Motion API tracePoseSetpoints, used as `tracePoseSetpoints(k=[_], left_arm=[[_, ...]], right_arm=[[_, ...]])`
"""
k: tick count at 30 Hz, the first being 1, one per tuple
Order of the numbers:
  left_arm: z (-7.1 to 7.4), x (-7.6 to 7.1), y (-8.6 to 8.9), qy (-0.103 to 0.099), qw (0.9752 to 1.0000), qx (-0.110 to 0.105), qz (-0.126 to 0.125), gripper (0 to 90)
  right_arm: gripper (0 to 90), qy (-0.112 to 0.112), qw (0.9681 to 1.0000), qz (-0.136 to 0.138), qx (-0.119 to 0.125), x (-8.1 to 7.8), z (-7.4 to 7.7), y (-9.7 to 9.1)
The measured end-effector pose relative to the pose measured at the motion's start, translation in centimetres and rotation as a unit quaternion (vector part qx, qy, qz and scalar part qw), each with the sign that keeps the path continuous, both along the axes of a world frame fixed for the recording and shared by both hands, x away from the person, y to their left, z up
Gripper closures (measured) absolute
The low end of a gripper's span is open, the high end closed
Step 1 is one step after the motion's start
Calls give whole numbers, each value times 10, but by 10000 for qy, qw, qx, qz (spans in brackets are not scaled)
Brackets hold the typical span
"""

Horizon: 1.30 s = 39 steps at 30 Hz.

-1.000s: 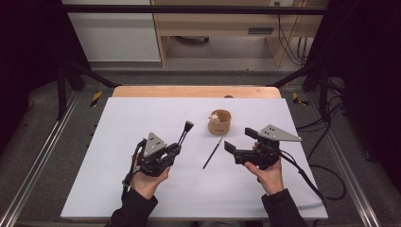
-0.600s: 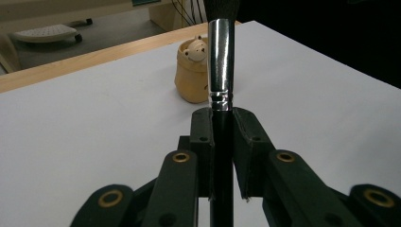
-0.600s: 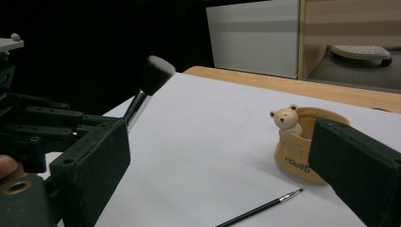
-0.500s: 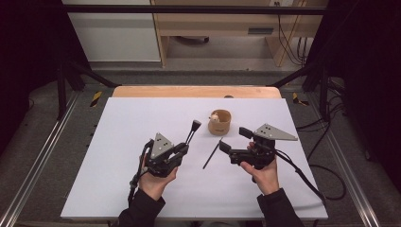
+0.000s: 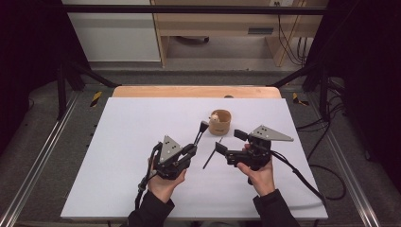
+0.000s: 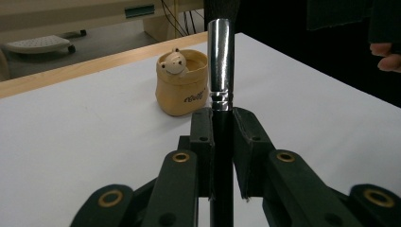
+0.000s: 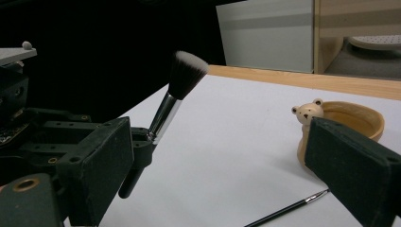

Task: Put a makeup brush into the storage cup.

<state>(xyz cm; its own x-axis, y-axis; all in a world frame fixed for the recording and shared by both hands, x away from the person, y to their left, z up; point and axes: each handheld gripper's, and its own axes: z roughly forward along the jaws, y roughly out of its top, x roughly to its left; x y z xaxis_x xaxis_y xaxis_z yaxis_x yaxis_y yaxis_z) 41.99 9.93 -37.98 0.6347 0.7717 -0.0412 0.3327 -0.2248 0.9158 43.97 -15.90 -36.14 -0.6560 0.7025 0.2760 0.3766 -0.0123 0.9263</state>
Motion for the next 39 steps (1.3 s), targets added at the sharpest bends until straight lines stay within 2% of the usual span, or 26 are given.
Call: tracePoseSetpoints(k=[3,9,17,25,39], left_arm=[[-1,0,-2,0,10000,18,-25,789],[-3,-2,-9,-16,10000,-90,-38,789],[-5,-4,-19,0,9997,-224,-94,789],[-6,-7,-32,-6,9995,-255,-200,789],[-6,-13,-44,-78,9990,-338,-288,789]], right_arm=[[98,3,10000,6,4,0,-1,1],[109,78,9999,39,130,0,-3,4],[125,135,9998,62,146,1,-6,6],[152,210,9996,118,172,1,-8,9],[257,373,9989,146,232,2,-11,12]])
